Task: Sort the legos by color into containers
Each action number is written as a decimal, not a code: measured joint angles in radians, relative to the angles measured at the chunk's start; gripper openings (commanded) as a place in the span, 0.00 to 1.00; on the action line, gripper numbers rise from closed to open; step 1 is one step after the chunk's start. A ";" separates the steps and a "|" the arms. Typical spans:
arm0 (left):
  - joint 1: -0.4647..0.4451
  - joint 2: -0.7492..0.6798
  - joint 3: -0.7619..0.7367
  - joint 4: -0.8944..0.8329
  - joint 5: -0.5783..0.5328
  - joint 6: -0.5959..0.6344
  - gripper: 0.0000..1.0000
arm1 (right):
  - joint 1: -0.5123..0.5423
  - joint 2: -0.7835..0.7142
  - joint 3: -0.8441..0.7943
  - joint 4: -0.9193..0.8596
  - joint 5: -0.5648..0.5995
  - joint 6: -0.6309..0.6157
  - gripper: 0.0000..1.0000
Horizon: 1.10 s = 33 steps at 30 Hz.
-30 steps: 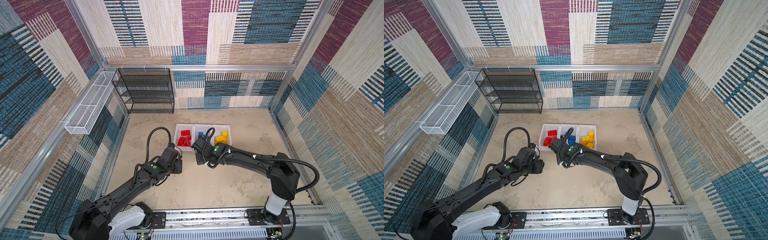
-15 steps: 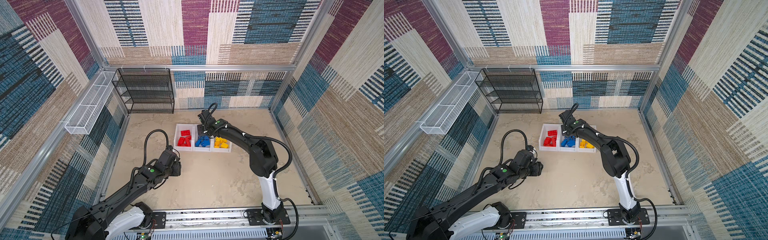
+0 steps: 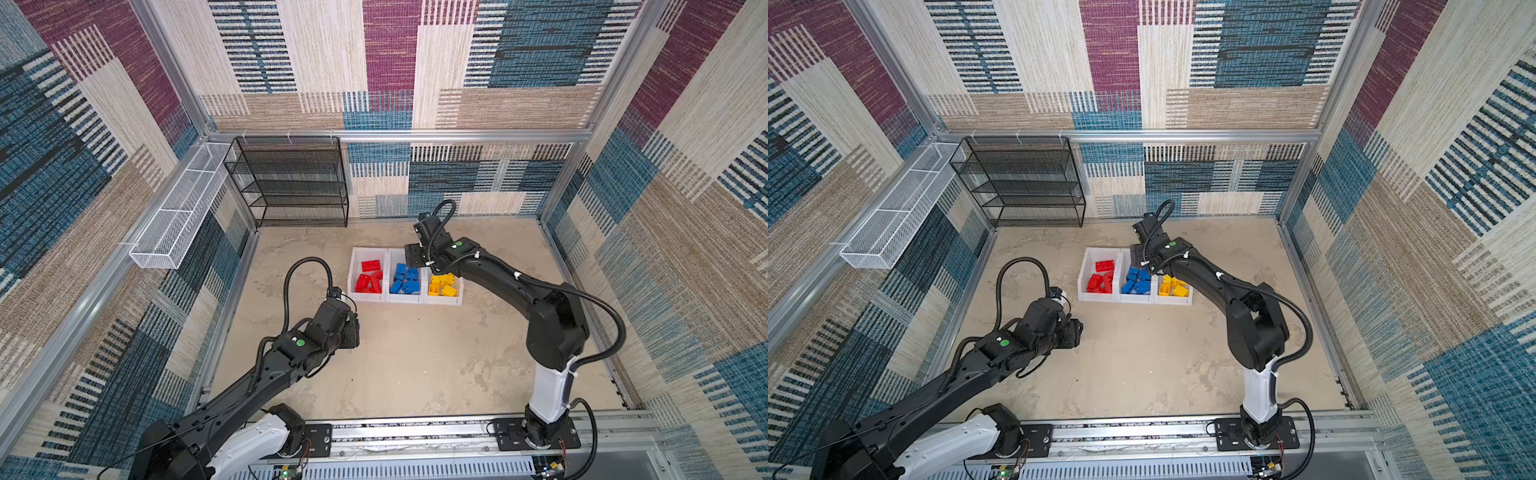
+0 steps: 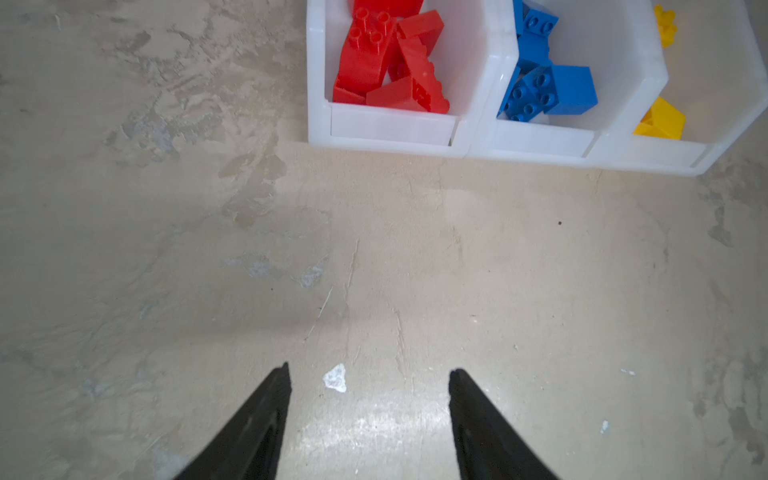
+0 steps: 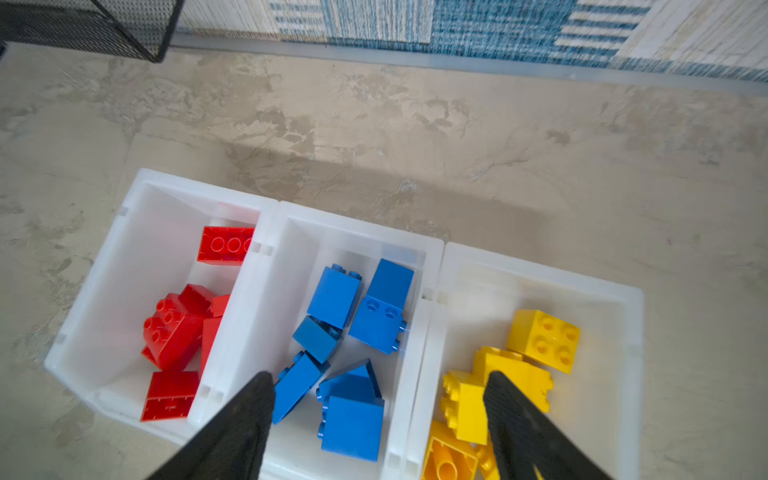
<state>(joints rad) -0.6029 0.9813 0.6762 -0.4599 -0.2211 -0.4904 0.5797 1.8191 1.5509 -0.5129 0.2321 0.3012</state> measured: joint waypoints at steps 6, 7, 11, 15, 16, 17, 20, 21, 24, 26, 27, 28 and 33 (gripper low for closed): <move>0.082 -0.128 -0.047 0.215 -0.227 0.210 0.83 | -0.091 -0.502 -0.456 0.335 0.068 -0.072 1.00; 0.103 -0.156 -0.103 0.316 -0.266 0.278 0.86 | -0.116 -0.603 -0.559 0.433 0.087 -0.095 1.00; 0.220 -0.147 -0.330 0.658 -0.324 0.466 0.88 | -0.243 -0.842 -0.914 0.747 0.118 -0.182 1.00; 0.413 0.063 -0.380 0.828 -0.294 0.493 0.88 | -0.420 -0.865 -1.180 0.956 0.129 -0.242 1.00; 0.444 0.120 -0.380 0.869 -0.273 0.493 0.88 | -0.447 -0.840 -1.209 0.996 0.119 -0.253 1.00; 0.471 0.175 -0.376 0.898 -0.248 0.494 0.89 | -0.476 -0.796 -1.235 1.049 0.110 -0.259 1.00; 0.553 0.319 -0.338 1.024 -0.135 0.492 0.89 | -0.552 -0.624 -1.281 1.199 0.069 -0.265 0.99; 0.581 0.370 -0.327 1.077 -0.102 0.488 0.90 | -0.571 -0.562 -1.298 1.261 0.053 -0.264 1.00; 0.634 0.521 -0.315 1.201 -0.008 0.467 0.97 | -0.589 -0.434 -1.303 1.365 0.004 -0.253 1.00; 0.638 0.538 -0.277 1.163 0.083 0.468 1.00 | -0.594 -0.356 -1.300 1.500 -0.052 -0.254 1.00; 0.639 0.550 -0.250 1.185 0.130 0.473 1.00 | -0.594 -0.321 -1.320 1.571 -0.089 -0.263 1.00; 0.640 0.555 -0.233 1.197 0.164 0.476 1.00 | -0.593 -0.301 -1.342 1.612 -0.108 -0.269 0.99; 0.645 0.564 -0.219 1.195 0.243 0.486 1.00 | -0.592 -0.283 -1.360 1.725 -0.136 -0.269 1.00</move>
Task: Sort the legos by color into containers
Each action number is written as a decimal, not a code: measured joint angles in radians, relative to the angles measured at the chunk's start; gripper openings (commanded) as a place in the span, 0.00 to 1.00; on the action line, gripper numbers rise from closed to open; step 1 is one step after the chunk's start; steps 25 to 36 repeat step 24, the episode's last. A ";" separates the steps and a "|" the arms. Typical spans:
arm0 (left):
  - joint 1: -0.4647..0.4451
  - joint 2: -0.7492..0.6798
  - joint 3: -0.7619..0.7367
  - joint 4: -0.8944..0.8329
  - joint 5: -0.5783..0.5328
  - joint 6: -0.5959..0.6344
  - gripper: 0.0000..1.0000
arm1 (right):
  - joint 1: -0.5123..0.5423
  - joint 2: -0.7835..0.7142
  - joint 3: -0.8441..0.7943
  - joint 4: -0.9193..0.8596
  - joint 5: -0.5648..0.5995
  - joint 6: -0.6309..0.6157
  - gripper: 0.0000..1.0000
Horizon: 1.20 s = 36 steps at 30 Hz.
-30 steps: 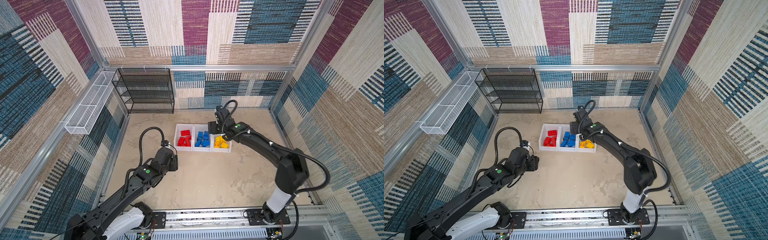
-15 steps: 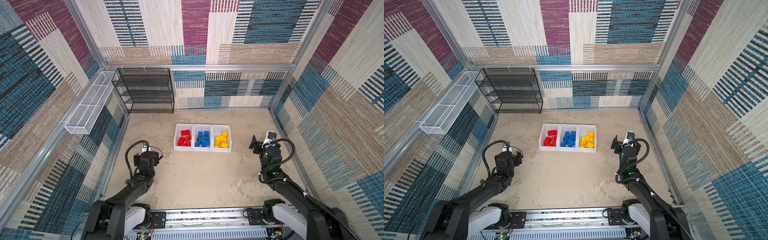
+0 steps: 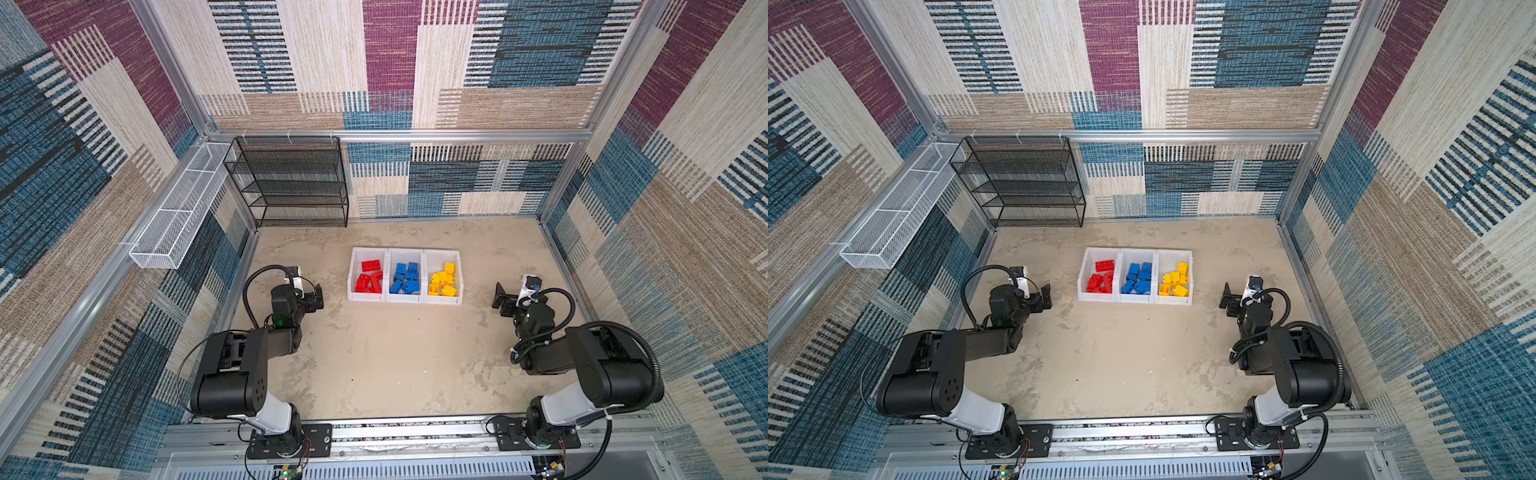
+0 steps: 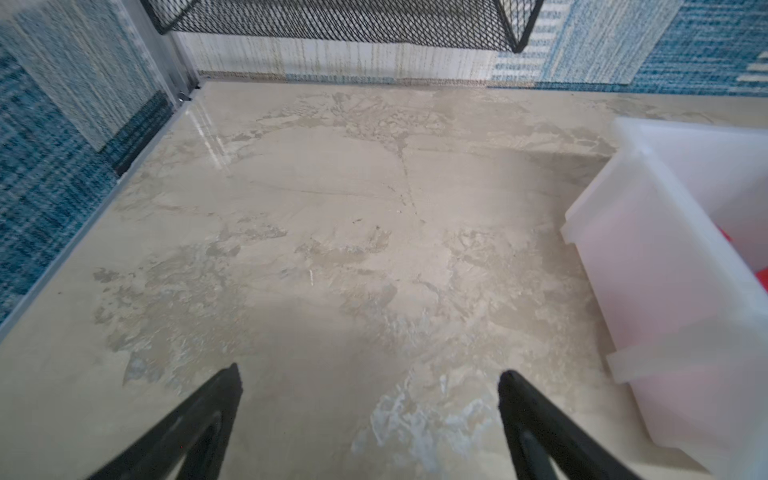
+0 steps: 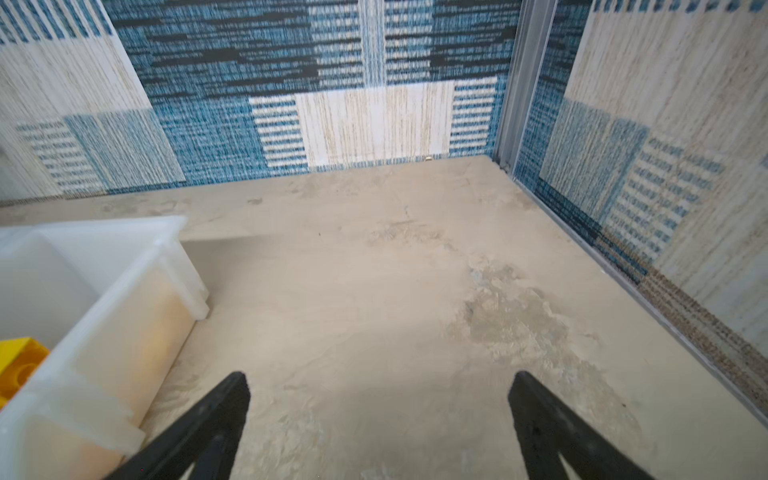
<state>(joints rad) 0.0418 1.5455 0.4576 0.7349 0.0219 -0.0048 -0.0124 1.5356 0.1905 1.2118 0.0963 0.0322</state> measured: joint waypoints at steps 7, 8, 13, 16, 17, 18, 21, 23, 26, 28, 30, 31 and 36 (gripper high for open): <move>0.000 -0.001 -0.004 0.007 0.035 0.003 1.00 | 0.000 0.000 0.001 0.047 -0.017 0.000 1.00; 0.000 -0.001 -0.004 0.008 0.035 0.004 1.00 | 0.000 0.000 0.001 0.049 -0.017 -0.001 1.00; 0.001 -0.002 -0.004 0.009 0.036 0.004 1.00 | 0.000 0.000 0.001 0.060 -0.017 -0.004 0.99; 0.001 -0.001 -0.004 0.009 0.036 0.004 1.00 | 0.000 0.000 0.001 0.063 -0.017 -0.004 0.99; 0.001 0.000 -0.003 0.008 0.036 0.004 1.00 | 0.000 0.000 0.001 0.064 -0.017 -0.004 1.00; 0.001 0.005 0.003 0.007 0.036 0.004 1.00 | 0.000 0.000 0.001 0.064 -0.017 -0.004 1.00; 0.007 0.011 0.011 0.006 0.041 0.003 1.00 | 0.000 0.000 0.001 0.064 -0.017 -0.004 1.00; 0.008 0.010 0.009 0.007 0.044 0.003 1.00 | 0.000 0.000 0.001 0.064 -0.017 -0.004 0.99; 0.010 0.007 0.004 0.009 0.044 0.003 1.00 | 0.000 0.000 0.001 0.064 -0.017 -0.004 0.99; 0.010 0.007 0.004 0.009 0.044 0.003 1.00 | 0.000 0.000 0.001 0.064 -0.017 -0.004 0.99; 0.010 0.007 0.004 0.009 0.044 0.003 1.00 | 0.000 0.000 0.001 0.064 -0.017 -0.004 0.99; 0.010 0.007 0.004 0.009 0.044 0.003 1.00 | 0.000 0.000 0.001 0.064 -0.017 -0.004 0.99; 0.010 0.007 0.004 0.009 0.044 0.003 1.00 | 0.000 0.000 0.001 0.064 -0.017 -0.004 0.99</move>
